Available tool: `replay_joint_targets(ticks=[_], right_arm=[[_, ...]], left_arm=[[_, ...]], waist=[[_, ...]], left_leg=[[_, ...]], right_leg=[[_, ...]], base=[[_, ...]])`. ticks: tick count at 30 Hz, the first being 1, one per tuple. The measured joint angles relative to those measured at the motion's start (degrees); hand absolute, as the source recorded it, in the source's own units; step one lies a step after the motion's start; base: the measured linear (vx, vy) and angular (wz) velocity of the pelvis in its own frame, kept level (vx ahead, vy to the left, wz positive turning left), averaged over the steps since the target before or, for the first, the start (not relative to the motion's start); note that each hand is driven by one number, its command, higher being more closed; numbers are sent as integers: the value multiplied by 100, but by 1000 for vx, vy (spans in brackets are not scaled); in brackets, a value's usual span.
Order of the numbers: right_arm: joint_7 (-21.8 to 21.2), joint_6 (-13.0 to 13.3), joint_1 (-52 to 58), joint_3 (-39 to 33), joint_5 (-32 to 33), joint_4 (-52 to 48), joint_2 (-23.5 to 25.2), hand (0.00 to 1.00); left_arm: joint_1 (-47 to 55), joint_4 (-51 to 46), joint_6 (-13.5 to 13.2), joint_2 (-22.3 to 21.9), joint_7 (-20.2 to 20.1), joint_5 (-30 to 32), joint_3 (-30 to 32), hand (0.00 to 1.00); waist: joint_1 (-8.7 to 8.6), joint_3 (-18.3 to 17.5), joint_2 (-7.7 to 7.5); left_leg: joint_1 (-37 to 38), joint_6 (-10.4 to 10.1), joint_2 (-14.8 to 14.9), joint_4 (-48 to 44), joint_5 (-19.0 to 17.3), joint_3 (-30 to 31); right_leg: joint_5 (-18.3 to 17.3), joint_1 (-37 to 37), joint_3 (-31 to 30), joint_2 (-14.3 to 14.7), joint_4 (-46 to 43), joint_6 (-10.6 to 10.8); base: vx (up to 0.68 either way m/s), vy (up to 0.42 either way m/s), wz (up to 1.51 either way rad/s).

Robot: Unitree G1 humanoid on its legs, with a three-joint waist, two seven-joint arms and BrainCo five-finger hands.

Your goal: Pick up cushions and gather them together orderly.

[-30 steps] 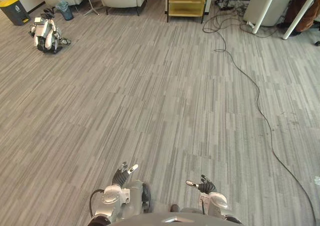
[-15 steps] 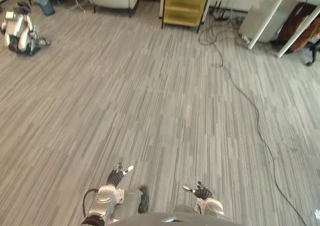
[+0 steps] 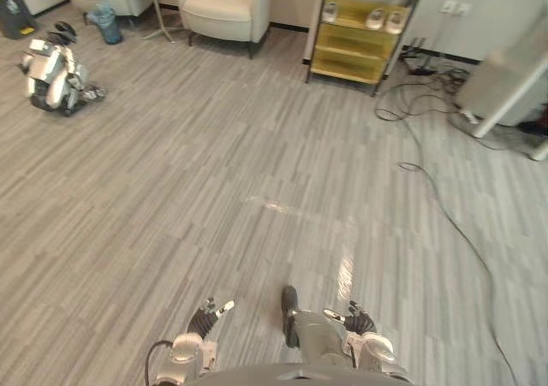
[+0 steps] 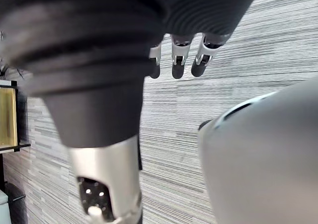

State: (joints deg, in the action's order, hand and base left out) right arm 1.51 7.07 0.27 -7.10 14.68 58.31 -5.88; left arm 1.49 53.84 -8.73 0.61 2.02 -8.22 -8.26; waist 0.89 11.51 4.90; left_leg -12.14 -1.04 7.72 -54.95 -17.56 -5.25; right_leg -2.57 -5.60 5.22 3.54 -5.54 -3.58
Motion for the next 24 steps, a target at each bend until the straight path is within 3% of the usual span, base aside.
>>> replay_joint_targets(ticks=[2, 3, 4, 5, 6, 7, 9, 10, 11, 12, 13, 15, 17, 19, 20, 22, 23, 24], right_arm=[[5, 0, -21, -69, 97, -2, 25, 0], [13, 11, 18, -120, 125, -4, 27, 0], [21, 12, 44, -118, 129, 10, -31, 0], [23, 10, 70, -120, 130, 33, -62, 0], [26, 5, 77, -114, 128, 67, -16, 0], [26, 2, 99, -107, 121, 78, 45, 0], [20, -3, 215, -68, 75, 84, 216, 0], [2, 2, 221, -31, 66, 70, 255, 0], [-5, -1, 203, -35, 64, 71, 270, 0], [-11, -2, 176, -63, 53, 70, 316, 0], [-14, -1, 176, -105, 41, 70, 312, 0], [-15, 0, 182, -202, -69, 76, 308, 0], [-16, -1, 182, -212, -155, 108, 307, 0], [-15, 1, 164, -222, -162, 119, 290, 0], [-12, -3, 167, -259, -166, 140, 296, 0], [-14, -5, 200, -270, -204, 238, 336, 0], [-18, -6, 206, -276, -250, 277, 317, 0], [-12, -13, 257, -404, -279, 352, 274, 0]], left_arm=[[-1, -151, -6, -8, 1, 0, -97, 0], [10, -158, -21, -38, 9, -2, -108, 0], [45, -155, -38, -58, 10, -8, -141, 0], [41, -151, -44, -52, 8, -21, -180, 0], [68, -139, -41, 22, 10, -48, -191, 0], [116, -147, -42, 83, 6, -56, -184, 0], [109, -145, -39, 180, 4, -63, -124, 0], [109, -94, -37, 223, 14, -70, -80, 0], [107, -81, -35, 241, 8, -69, -83, 0], [93, -27, -16, 257, -4, -69, -101, 0], [86, -14, 5, 258, -9, -69, -105, 0], [72, 114, 14, 271, -24, -65, -140, 0], [64, 203, 16, 290, -25, -65, -142, 0], [44, 245, 14, 288, -25, -65, -138, 0], [62, 326, 9, 308, -27, -64, -149, 0], [27, 358, 7, 412, -31, -63, -156, 0], [11, 397, 13, 391, -23, -61, -136, 0], [23, 429, 10, 364, -24, -58, -137, 0]], waist=[[90, 31, -29], [139, 8, 5], [170, -19, 133], [185, -35, 189], [205, -114, 109], [206, -188, -7], [234, -366, -310], [264, -472, -463], [246, -464, -497], [192, -443, -522], [180, -427, -521], [171, -393, -511], [132, -359, -458], [132, -366, -438], [130, -390, -465], [123, -398, -690], [110, -425, -727], [91, -395, -513]], left_leg=[[-246, -32, -430, 1553, 26, 272], [-236, -220, -723, 2957, 387, 762], [-201, -298, -775, 4010, 772, 1153], [-217, -317, -705, 4127, 1090, 1267], [-161, -206, -769, 3874, 1575, 1207], [-180, -112, -828, 3689, 1657, 1106], [-155, 88, -967, 3398, 1442, 693], [-22, 244, -1056, 3390, 1292, 441], [79, 295, -1075, 3406, 1228, 357], [303, 400, -1116, 3409, 1071, 293], [428, 430, -1128, 3413, 1007, 281], [1025, 510, -1144, 3569, 863, 251], [1635, 518, -1090, 4038, 858, 240], [1899, 505, -972, 4264, 852, 210], [1921, 393, -927, 4309, 785, 204], [1958, 288, -1057, 4293, 708, 224], [2023, 265, -1048, 4270, 662, 280], [2070, 222, -937, 4216, 636, 380]], right_leg=[[-207, -218, -144, -168, 50, 135], [-383, -332, -232, -250, 56, 216], [-599, -469, -346, -201, 52, 263], [-799, -549, -436, -149, -40, 298], [-1101, -644, -586, -215, -263, 385], [-1306, -638, -677, -307, -420, 399], [-1633, -478, -960, -567, -1030, 463], [-1650, -34, -1207, -666, -2029, 558], [-1585, 113, -1257, -695, -2451, 706], [-1348, 436, -1264, -753, -3364, 1124], [-1311, 566, -1243, -780, -3722, 1170], [-1402, 763, -1000, -827, -4502, 1021], [-1567, 798, -606, -855, -4195, 888], [-1618, 885, -224, -913, -3250, 823], [-1258, 871, 2, -935, -2102, 757], [-318, 865, -9, -1035, -1368, 729], [-387, 783, 11, -1030, -1304, 765], [-330, 581, 42, -905, -1035, 720]], base=[[334, 47, -32], [472, 154, -39], [471, 176, -47], [514, 232, -56], [375, 175, -50], [509, 200, -53], [513, 139, -68], [477, 123, -73], [531, 157, -61], [324, 112, -22], [392, 131, -19], [349, 101, -6], [313, 46, 0], [195, -3, -5], [166, -43, -7], [174, -90, -3], [200, -162, 7], [183, -148, 3]])
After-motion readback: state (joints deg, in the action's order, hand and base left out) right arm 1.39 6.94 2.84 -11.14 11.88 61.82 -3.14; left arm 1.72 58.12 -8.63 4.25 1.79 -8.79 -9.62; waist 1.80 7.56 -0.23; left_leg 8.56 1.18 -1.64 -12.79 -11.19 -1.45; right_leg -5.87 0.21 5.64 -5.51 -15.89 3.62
